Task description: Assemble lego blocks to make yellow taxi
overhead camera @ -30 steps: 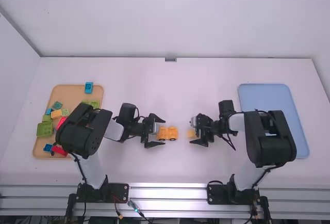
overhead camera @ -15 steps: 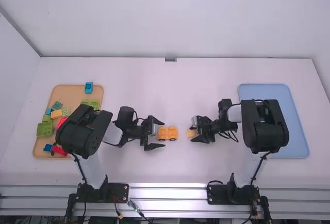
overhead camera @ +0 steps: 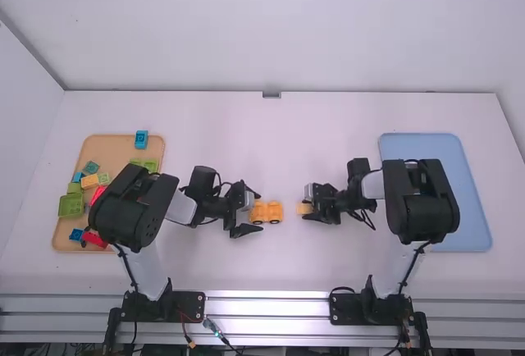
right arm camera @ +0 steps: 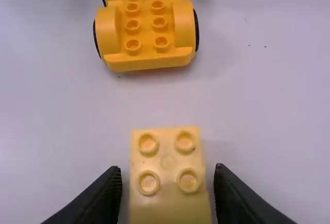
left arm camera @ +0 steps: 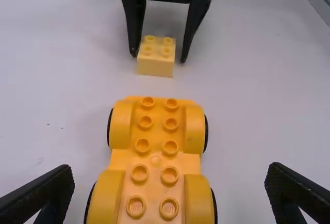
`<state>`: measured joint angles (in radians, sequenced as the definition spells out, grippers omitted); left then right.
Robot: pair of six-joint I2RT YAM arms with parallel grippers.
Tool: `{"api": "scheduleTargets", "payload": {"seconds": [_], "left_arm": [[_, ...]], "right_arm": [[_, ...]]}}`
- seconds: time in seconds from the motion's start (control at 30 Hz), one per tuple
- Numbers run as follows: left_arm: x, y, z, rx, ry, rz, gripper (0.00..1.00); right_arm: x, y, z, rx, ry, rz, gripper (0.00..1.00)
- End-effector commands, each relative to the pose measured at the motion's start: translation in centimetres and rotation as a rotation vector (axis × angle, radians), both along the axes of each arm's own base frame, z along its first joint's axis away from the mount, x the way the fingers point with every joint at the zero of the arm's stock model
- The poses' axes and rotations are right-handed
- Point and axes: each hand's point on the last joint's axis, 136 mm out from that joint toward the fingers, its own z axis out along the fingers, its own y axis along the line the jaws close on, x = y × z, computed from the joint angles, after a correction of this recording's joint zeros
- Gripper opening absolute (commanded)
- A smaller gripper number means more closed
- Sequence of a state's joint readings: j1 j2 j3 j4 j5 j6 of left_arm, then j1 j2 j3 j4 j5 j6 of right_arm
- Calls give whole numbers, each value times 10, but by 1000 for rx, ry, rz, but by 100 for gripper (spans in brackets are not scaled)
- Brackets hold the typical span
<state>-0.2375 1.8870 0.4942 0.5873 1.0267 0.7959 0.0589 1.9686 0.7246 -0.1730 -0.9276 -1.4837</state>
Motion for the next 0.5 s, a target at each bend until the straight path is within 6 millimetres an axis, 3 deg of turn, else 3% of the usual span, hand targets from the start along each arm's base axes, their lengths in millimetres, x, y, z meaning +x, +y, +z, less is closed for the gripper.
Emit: {"api": "scheduleTargets", "payload": {"seconds": [0.0, 0.13, 0.3, 0.4, 0.47], "left_arm": [[-1, 0, 4, 0, -53, -27, 100], [-5, 1, 1, 4, -62, -35, 93], [-5, -1, -2, 28, -72, -33, 93], [-5, -3, -8, 70, -107, -45, 93], [-7, -10, -10, 81, -115, -64, 99]], "right_arm": [[-11, -2, -9, -23, 53, -11, 38], [-9, -2, -8, -14, 46, -15, 30], [-8, -1, -4, 1, 38, -15, 20], [-6, 2, 3, 27, 42, -25, 19], [-3, 3, 11, 41, 46, -44, 19]]}}
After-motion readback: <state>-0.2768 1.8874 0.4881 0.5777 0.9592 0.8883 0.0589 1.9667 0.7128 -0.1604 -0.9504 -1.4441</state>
